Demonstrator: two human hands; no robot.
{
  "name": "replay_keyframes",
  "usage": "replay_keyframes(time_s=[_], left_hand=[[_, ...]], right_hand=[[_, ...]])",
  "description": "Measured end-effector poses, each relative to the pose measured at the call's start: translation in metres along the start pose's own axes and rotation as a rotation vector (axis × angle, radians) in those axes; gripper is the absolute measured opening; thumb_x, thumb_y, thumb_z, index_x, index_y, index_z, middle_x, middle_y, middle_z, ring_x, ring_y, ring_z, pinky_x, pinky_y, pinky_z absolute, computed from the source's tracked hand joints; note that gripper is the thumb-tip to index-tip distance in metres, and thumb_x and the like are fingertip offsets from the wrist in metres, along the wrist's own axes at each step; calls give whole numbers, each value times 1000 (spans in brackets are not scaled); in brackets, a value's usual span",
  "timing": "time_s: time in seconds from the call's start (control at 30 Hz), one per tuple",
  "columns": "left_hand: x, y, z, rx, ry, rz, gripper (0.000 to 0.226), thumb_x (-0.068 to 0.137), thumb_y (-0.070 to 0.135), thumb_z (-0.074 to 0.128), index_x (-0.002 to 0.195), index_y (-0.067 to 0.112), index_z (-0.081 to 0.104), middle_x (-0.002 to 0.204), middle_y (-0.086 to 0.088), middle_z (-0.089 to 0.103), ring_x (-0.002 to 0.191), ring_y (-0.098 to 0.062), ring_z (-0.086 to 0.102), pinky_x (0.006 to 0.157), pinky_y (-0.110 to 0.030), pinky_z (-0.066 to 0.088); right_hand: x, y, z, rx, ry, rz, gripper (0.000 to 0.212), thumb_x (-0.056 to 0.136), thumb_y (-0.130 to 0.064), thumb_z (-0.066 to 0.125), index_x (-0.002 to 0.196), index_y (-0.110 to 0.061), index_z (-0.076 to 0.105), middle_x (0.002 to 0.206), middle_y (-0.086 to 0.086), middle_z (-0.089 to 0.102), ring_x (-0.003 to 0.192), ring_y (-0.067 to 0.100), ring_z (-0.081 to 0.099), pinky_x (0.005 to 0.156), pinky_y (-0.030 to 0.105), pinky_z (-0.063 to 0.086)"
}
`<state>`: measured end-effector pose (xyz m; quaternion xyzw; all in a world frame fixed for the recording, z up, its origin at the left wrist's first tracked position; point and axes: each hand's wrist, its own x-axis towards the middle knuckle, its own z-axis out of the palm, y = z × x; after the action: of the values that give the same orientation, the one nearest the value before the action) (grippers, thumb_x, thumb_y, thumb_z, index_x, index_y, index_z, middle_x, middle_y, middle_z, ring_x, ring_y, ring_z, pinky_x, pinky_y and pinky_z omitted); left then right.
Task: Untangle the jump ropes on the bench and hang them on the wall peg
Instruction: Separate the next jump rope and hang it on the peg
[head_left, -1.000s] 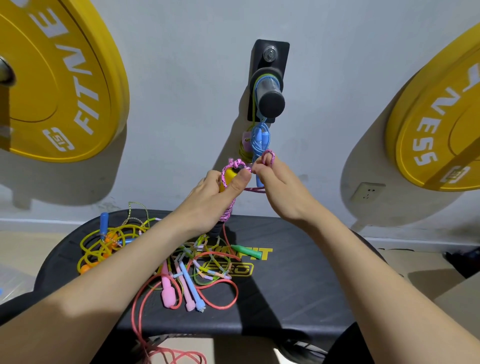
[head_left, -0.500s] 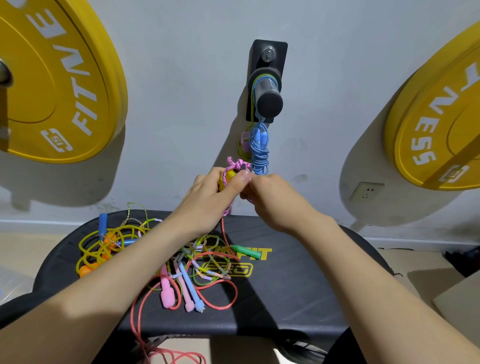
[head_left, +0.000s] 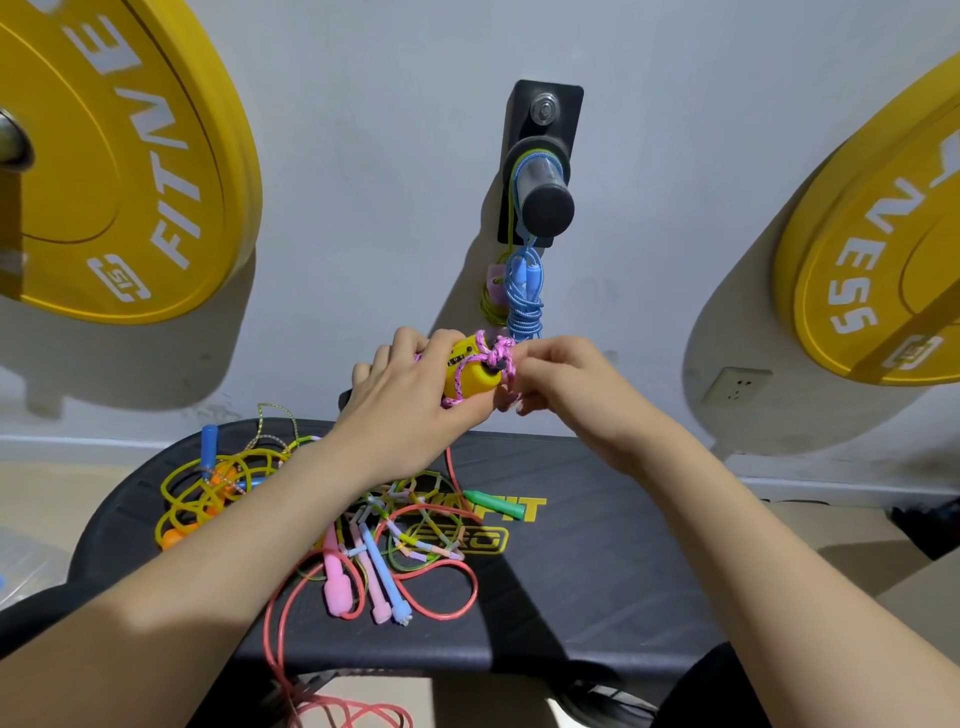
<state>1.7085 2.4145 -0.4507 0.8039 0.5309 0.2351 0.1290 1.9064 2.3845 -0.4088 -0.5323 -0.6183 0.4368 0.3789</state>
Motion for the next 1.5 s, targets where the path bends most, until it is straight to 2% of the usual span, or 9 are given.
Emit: replay_keyframes(time_s=[0.2, 0.5, 0.63, 0.73, 0.83, 1.1, 1.23, 1.37, 1.5], left_hand=[[1, -4, 1, 146, -20, 35, 68, 83, 89, 33, 133, 43, 39, 116, 4, 41, 110, -26, 50, 92, -47, 40], [4, -2, -7, 68, -121, 24, 49, 88, 81, 42, 125, 48, 44, 109, 9, 46, 105, -23, 54, 96, -52, 44], [7, -6, -9, -17, -169, 13, 39, 87, 74, 48, 118, 51, 46, 106, 14, 52, 100, -21, 56, 93, -48, 47], [10, -18, -9, -97, -225, -1, 25, 86, 46, 64, 82, 25, 51, 75, 10, 56, 75, -20, 53, 66, -32, 43], [11, -26, -9, -47, -280, -100, 19, 81, 21, 72, 78, 7, 60, 66, -4, 64, 60, -20, 52, 56, -30, 38], [9, 1, 3, -86, -177, -10, 31, 91, 50, 65, 75, 25, 58, 70, 8, 65, 72, -11, 62, 64, -25, 49], [11, 6, -1, -7, -127, -131, 28, 76, 52, 53, 83, 25, 52, 97, -9, 63, 102, -38, 56, 89, -50, 53], [12, 5, 2, -77, -25, -96, 34, 92, 51, 59, 81, 21, 50, 84, -2, 55, 91, -34, 57, 71, -38, 41], [11, 1, -2, -254, 16, -129, 42, 86, 27, 77, 123, 33, 56, 96, 17, 60, 96, -21, 55, 74, -30, 42]], right_hand=[[0, 6, -7, 98, 17, -65, 38, 96, 5, 59, 126, -18, 63, 87, 21, 70, 77, 22, 63, 79, 39, 54], [7, 11, -3, -187, 76, -159, 10, 105, -6, 61, 104, -11, 70, 83, 14, 78, 82, 33, 75, 75, 44, 61], [14, 10, -7, -240, 303, -254, 17, 102, -8, 64, 96, -20, 75, 66, -6, 66, 63, 18, 58, 63, 32, 48], [16, 3, -20, 9, 539, -269, 25, 108, -18, 49, 91, -19, 67, 59, 2, 67, 50, 20, 62, 48, 27, 44], [15, -3, -39, 415, 685, -186, 31, 115, -24, 35, 93, -14, 55, 58, 7, 68, 47, 23, 66, 45, 24, 43], [0, 3, 0, -70, -22, 124, 38, 90, -52, 75, 112, -21, 71, 91, 12, 76, 71, 36, 78, 61, 41, 63], [-1, 1, 3, 107, -65, 175, 47, 85, -22, 87, 121, -14, 58, 95, 23, 75, 74, 38, 77, 72, 49, 66], [1, 2, -6, 190, 16, 237, 30, 91, 12, 66, 112, -5, 53, 74, 21, 67, 51, 25, 63, 51, 30, 57], [6, -3, -21, 431, 57, 211, 21, 97, 9, 51, 102, -4, 67, 76, 15, 69, 52, 20, 63, 45, 24, 47]])
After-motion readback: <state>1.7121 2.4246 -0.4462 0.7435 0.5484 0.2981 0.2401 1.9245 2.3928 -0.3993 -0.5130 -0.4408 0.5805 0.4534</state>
